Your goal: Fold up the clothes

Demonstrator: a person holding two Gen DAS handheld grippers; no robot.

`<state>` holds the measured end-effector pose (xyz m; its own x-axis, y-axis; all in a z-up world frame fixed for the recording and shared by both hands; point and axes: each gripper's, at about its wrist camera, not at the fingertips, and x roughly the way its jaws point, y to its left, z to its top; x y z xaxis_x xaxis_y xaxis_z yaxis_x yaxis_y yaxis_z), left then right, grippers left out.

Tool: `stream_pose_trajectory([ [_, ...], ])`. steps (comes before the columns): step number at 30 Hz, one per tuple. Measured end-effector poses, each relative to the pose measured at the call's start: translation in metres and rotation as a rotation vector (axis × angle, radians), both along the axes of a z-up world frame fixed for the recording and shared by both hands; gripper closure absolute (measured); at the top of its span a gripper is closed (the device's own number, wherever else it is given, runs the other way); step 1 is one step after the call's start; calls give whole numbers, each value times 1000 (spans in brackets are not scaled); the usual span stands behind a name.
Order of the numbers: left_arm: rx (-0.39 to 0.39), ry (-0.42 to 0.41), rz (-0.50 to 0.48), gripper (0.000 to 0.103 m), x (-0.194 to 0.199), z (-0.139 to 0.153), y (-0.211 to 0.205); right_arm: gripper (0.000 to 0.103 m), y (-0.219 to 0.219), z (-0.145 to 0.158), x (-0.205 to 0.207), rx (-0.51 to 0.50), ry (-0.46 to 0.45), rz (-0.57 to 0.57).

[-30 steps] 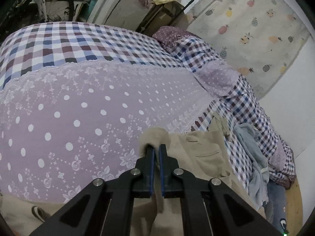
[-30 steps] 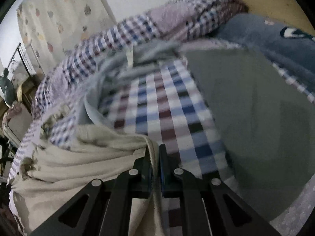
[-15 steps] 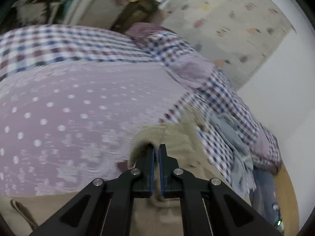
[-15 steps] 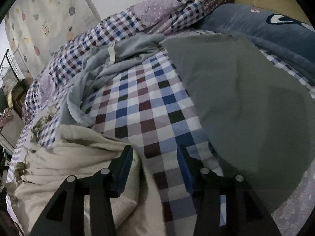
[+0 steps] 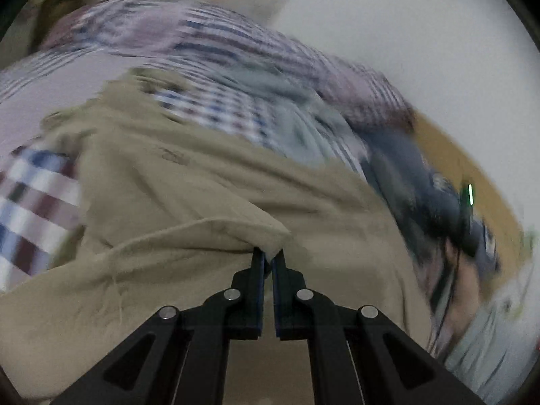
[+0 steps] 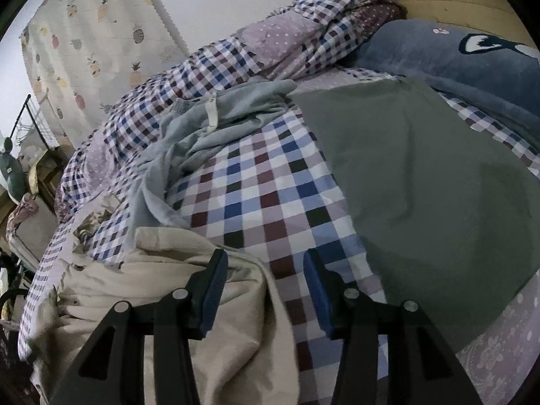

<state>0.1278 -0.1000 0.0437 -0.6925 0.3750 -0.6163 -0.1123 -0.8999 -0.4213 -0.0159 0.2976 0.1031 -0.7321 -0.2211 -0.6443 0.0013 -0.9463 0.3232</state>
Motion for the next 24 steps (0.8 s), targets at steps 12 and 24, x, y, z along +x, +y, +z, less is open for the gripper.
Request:
stream_pose_trajectory([
  [12,136,97,264,101,1,39,-81,53,7,-11,-1,-103,-87,137],
  [24,116,50,699,102,-59,85,-275,51,37,-14,13,-174,-126,142],
])
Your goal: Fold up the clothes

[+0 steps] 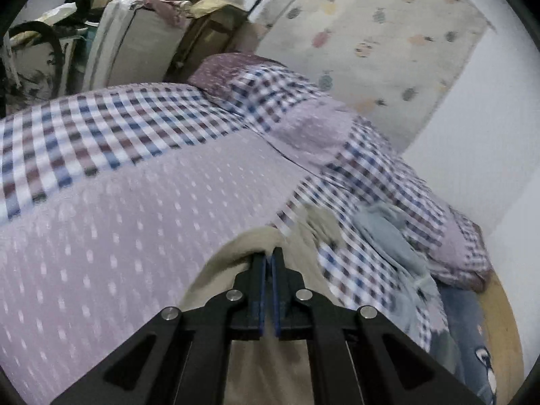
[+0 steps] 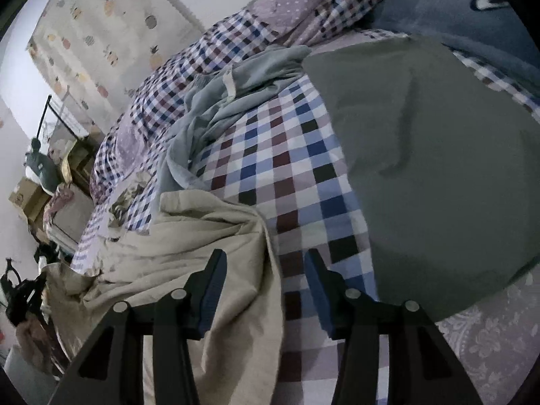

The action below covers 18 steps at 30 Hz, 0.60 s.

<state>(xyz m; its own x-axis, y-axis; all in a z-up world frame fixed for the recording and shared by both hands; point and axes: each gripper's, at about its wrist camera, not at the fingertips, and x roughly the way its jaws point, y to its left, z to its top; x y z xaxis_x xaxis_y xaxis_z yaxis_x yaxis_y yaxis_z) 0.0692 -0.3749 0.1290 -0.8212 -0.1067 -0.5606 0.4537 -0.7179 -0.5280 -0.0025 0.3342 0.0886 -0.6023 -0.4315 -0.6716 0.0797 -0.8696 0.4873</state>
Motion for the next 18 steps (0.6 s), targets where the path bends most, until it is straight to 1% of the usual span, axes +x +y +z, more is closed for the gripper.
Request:
stream_pose_trajectory([
  [1,-16,-16,19,102,-10,4,-10,51,1,-1,-1,-7,-3,-1],
  [4,-102,-56,40,102,-55,22,-18,51,-4,-3,-3,-7,-8,19],
  [6,-121,-70,68,102,-84,38,-24,51,-7,-4,-5,-3,-10,35],
  [7,-125,-63,92,102,-96,48,-27,51,-9,-5,-7,-2,-13,43],
  [9,-152,-29,154,102,-120,75,-33,51,-13,-7,-9,-6,-14,60],
  [11,-154,42,209,102,-138,102,-36,51,-17,-8,-11,-9,-12,81],
  [13,-163,109,243,102,-152,123,-32,51,-20,-8,-12,-12,-6,98],
  [15,-186,131,250,102,-166,129,-20,51,-23,-8,-13,-17,-1,113],
  [16,-185,138,227,101,-172,125,-14,51,-25,-10,-14,-19,-3,121],
  [17,-181,136,182,101,-181,118,-7,51,-26,-10,-14,-20,-5,128],
  [18,-175,106,136,98,-190,110,-3,51,-27,-11,-15,-21,-6,132],
])
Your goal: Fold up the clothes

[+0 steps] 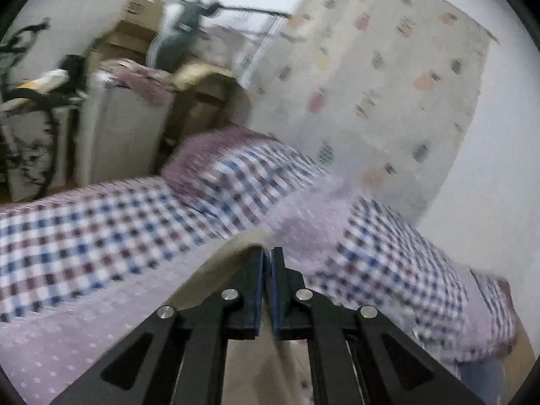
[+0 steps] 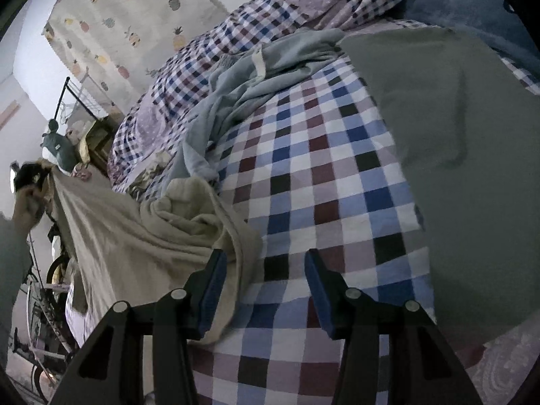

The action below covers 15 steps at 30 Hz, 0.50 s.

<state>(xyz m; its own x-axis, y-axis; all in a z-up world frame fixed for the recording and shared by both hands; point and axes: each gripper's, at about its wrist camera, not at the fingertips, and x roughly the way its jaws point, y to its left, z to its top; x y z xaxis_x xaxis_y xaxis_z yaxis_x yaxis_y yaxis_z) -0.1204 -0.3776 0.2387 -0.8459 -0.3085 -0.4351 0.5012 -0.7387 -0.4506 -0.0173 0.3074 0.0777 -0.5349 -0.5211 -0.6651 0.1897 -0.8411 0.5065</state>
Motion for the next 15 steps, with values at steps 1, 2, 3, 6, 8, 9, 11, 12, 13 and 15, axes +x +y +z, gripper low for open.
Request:
stream_pose_trajectory([
  [1,12,-50,-48,94,-9,-11,5,51,-1,0,-1,-1,-2,4],
  [2,29,-108,-99,91,-17,-26,12,51,-2,0,-1,-4,-2,6],
  [3,45,-149,-141,82,-21,-39,17,51,-2,1,-2,-9,1,6],
  [6,89,-160,-201,43,-8,-61,29,51,-4,5,-3,-30,12,7],
  [8,126,-135,-226,28,10,-68,35,51,-8,8,-3,-35,21,13],
  [9,148,-119,-248,23,20,-68,38,51,-10,9,-3,-36,26,17],
  [11,167,-103,-282,19,47,-70,47,51,-14,12,-3,-39,38,26],
  [12,169,-100,-296,18,60,-70,53,51,-16,13,-2,-43,45,30],
  [13,172,-102,-318,18,76,-72,60,51,-18,15,-2,-49,51,32],
  [15,182,-110,-359,18,110,-79,76,51,-20,17,-2,-68,63,37],
])
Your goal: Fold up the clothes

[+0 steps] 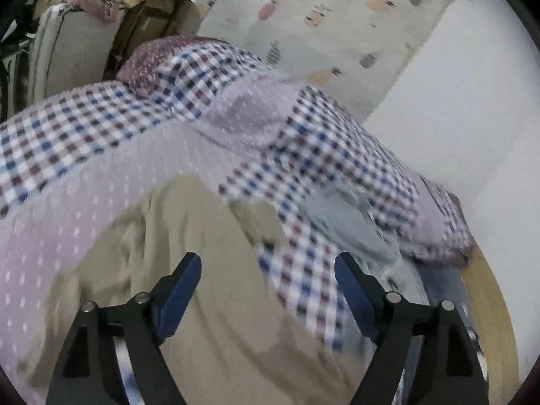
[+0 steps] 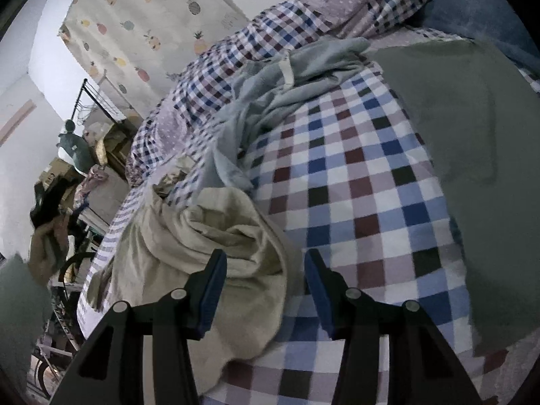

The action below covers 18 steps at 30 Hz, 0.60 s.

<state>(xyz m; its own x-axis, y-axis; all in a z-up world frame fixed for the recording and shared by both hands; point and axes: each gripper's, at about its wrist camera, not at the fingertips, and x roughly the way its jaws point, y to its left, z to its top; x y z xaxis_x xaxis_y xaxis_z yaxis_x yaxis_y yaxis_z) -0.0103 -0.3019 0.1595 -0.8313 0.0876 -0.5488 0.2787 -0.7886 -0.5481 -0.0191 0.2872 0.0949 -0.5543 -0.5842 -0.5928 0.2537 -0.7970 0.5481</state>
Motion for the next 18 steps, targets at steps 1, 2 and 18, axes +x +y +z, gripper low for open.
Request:
stream_pose_trajectory([
  [1,12,-12,-19,18,20,-10,12,51,-1,1,1,-6,6,3],
  [2,24,-24,-38,18,40,-20,23,51,-3,2,1,-7,13,7],
  [18,438,-161,-268,18,243,-181,175,50,-4,5,9,6,60,18],
])
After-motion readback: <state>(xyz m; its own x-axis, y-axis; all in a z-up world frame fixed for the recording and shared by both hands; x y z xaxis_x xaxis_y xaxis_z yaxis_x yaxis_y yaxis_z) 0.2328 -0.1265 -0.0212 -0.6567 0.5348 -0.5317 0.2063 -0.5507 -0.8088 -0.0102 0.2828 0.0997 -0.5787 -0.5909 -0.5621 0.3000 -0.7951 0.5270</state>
